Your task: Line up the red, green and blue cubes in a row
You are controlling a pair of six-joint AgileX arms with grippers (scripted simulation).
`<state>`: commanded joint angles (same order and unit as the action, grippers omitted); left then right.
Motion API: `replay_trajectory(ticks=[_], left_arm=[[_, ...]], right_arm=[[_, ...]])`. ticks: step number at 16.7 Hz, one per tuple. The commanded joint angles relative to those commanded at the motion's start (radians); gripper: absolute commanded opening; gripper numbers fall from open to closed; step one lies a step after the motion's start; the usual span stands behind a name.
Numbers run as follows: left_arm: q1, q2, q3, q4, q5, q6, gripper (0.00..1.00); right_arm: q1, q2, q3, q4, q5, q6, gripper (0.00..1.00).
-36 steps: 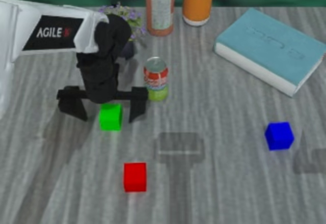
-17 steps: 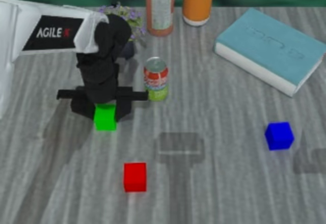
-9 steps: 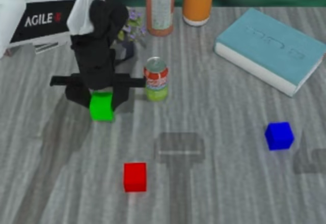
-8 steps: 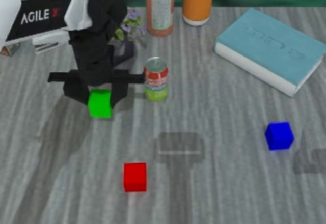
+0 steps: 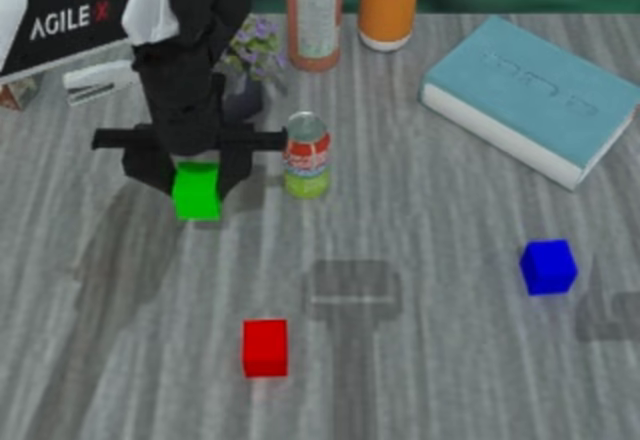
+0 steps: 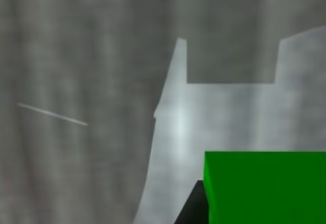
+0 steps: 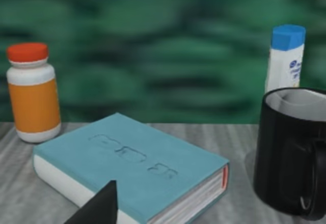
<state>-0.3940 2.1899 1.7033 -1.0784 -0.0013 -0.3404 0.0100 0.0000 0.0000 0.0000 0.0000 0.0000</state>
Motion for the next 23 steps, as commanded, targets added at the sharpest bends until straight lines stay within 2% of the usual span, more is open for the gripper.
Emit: replay_trajectory(ticks=[3,9,11,18,23], left_arm=[[-0.096,-0.007,-0.001,-0.013,-0.002,-0.101,0.0],[-0.391,-0.054,-0.029,-0.04,-0.005,-0.437,0.0],[-0.453,-0.073,-0.038,-0.041,-0.006,-0.5,0.0],[-0.47,-0.073,-0.053,-0.022,-0.007,-0.516,0.0],[-0.472,-0.02,-0.168,0.155,-0.006,-0.519,0.0]], right_arm=[[0.0,0.0,0.0,0.0,0.0,0.0,1.0],[0.0,0.0,0.0,0.0,0.0,0.0,1.0],[0.0,0.0,0.0,0.0,0.0,0.0,1.0],[0.0,0.0,0.0,0.0,0.0,0.0,1.0],[0.0,0.0,0.0,0.0,0.0,0.0,1.0]])
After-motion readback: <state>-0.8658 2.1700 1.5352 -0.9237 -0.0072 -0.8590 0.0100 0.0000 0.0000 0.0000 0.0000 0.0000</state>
